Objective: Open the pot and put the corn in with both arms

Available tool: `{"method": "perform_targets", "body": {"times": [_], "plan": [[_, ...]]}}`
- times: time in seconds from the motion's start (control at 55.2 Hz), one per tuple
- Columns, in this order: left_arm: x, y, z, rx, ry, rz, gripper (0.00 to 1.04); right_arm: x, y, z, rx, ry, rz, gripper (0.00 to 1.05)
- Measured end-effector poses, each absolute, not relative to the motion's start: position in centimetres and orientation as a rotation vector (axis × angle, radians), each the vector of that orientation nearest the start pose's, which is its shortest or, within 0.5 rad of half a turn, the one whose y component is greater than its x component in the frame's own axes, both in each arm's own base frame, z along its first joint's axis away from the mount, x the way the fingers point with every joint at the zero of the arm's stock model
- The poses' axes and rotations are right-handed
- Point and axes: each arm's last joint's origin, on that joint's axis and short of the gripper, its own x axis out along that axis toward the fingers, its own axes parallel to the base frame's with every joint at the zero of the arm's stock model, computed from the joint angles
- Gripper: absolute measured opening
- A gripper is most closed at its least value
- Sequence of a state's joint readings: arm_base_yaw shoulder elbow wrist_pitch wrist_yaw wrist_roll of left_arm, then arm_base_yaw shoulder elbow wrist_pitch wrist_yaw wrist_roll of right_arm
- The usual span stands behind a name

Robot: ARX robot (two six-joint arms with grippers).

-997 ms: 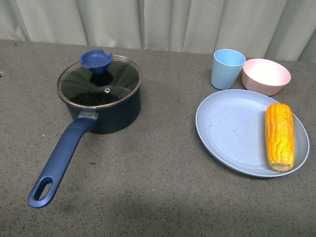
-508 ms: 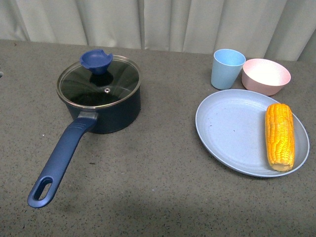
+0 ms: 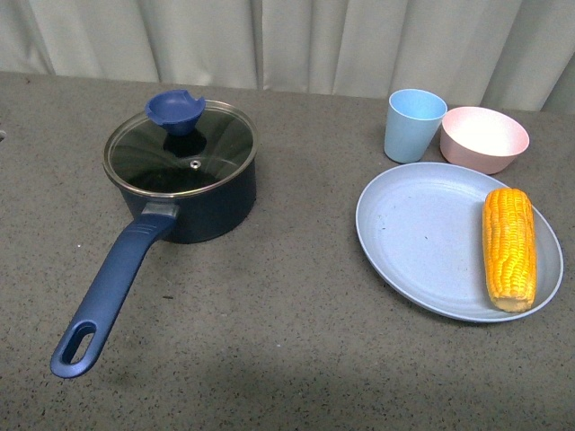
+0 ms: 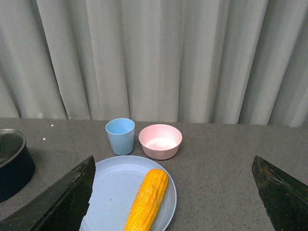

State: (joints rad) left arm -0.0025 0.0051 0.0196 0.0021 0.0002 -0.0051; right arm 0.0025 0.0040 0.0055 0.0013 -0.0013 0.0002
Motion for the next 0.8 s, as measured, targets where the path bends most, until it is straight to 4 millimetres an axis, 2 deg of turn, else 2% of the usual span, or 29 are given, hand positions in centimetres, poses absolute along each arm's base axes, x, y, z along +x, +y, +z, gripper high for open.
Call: {"method": "perform_targets", "body": {"times": [0.417,0.489,0.544,0.634,0.725,0.798], "plan": [[9.7,0.0,17.0,-0.005,-0.016,-0.002,0.98,9.8,0.0,16.5,0.0,-0.003,0.004,0.95],[10.0,-0.1,16.4,-0.005,0.109,0.041,0.98,9.8,0.0,16.5,0.0,-0.003,0.004,0.95],[11.1,-0.2,16.0,-0.023,0.173,0.027,0.98,9.8,0.0,16.5,0.0,-0.003,0.004,0.95],[13.1,-0.4,16.7,-0.057,0.173,0.019,0.98,9.8,0.0,16.5,0.0,-0.003,0.004,0.95],[17.6,-1.4,18.7,-0.1,0.135,-0.014,0.98,9.8,0.0,16.5,0.0,-0.003,0.004,0.95],[21.2,-2.6,19.3,-0.102,0.132,-0.045,0.98,9.8,0.0,16.5,0.0,-0.003,0.004,0.95]]}}
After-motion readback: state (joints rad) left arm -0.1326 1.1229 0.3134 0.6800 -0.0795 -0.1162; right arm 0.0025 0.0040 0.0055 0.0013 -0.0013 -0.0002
